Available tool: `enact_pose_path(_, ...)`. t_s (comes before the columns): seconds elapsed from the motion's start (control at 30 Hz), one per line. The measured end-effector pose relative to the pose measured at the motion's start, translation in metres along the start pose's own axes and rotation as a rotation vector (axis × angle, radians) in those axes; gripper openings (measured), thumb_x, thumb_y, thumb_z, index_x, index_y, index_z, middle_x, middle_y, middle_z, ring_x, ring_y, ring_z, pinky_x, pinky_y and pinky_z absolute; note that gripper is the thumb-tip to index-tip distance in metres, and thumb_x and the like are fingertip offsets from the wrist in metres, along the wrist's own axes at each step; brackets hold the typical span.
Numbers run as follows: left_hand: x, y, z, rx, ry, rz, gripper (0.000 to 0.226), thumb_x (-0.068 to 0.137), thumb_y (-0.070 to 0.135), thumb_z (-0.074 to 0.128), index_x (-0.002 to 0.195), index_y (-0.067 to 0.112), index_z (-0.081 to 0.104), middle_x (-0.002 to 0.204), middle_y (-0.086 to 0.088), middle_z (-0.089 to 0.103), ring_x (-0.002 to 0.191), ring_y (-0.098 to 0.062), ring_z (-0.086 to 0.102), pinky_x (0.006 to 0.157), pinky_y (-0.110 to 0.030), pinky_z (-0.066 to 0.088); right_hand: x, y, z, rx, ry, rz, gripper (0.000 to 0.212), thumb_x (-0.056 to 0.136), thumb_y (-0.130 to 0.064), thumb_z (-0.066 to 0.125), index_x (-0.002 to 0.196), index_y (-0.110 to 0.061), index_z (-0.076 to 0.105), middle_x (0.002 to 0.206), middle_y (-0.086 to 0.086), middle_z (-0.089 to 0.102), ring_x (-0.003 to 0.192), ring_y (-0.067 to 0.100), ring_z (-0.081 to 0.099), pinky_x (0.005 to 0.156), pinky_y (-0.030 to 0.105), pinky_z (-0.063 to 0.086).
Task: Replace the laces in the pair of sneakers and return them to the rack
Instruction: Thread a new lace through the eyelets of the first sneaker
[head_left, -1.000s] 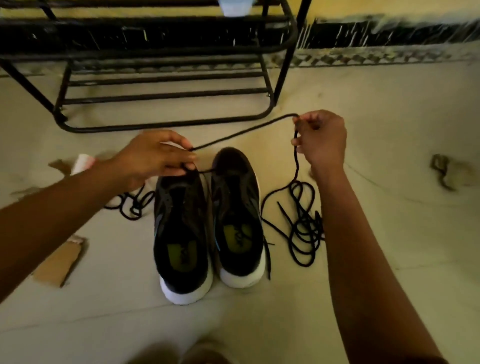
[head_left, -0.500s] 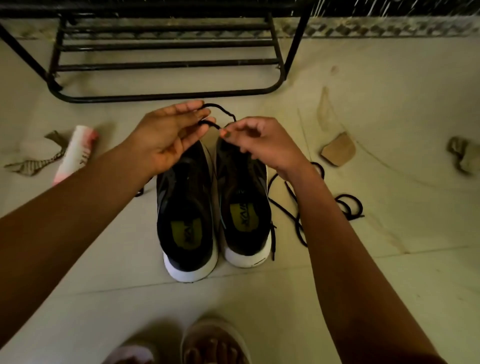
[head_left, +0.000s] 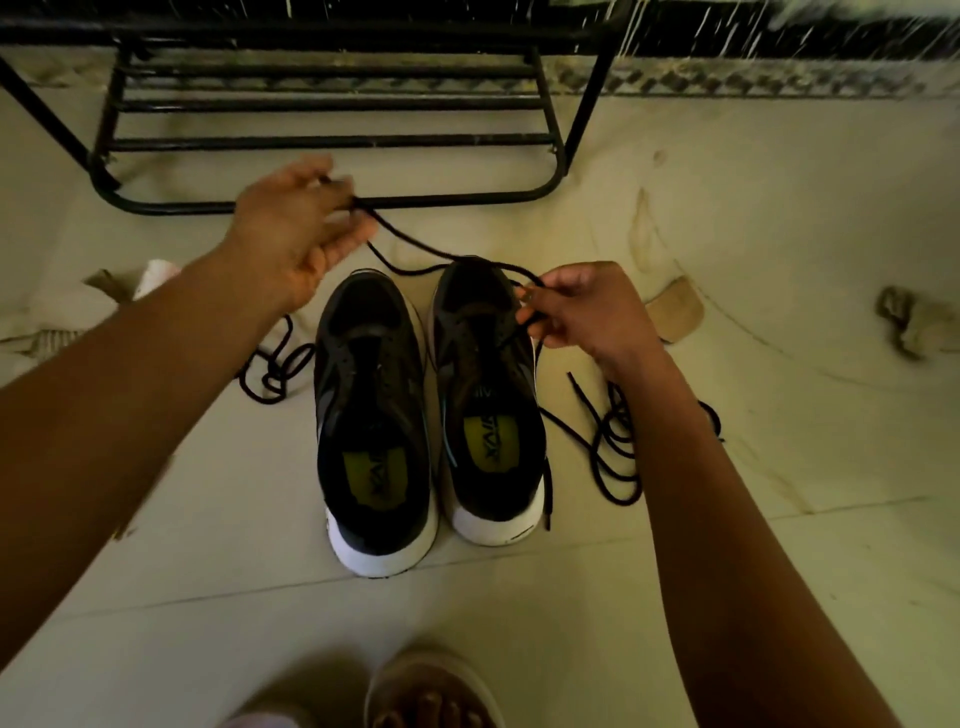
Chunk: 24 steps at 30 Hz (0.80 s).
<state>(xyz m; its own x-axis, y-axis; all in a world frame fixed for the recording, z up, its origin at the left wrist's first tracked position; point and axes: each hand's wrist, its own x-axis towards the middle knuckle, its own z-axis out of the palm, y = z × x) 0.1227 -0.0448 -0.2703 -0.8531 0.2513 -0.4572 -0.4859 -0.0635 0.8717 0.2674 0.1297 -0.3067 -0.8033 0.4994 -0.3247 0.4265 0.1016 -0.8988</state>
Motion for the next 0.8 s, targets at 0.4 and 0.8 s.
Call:
enact_pose_path(0.4, -0.03, -0.065, 0.028, 0.823, -0.246, 0.439, 0.023, 0.081, 0.013, 0.071, 0.087, 0.021, 0.05, 0.08, -0.004, 0.069, 0.071, -0.015, 0.068, 0.07, -0.029, 0.057, 0.009, -0.039, 0.03, 0.368, -0.033, 0.003, 0.018, 0.081, 0.007, 0.066, 0.094, -0.005, 0.06, 0.065, 0.004, 0.067, 0.05, 0.007, 0.063, 0.052, 0.017, 0.053)
enact_pose_path(0.8, -0.009, -0.073, 0.016, 0.586, -0.245, 0.221, 0.027, 0.089, -0.006, 0.054, 0.107, 0.01, 0.067, 0.089, 0.002, 0.067, 0.08, -0.009, 0.064, 0.078, -0.019, 0.054, 0.015, 0.001, 0.037, -0.102, 0.102, -0.027, 0.011, 0.079, -0.013, 0.073, 0.084, -0.019, 0.066, 0.071, -0.004, 0.064, 0.058, 0.005, 0.057, 0.061, 0.022, 0.048)
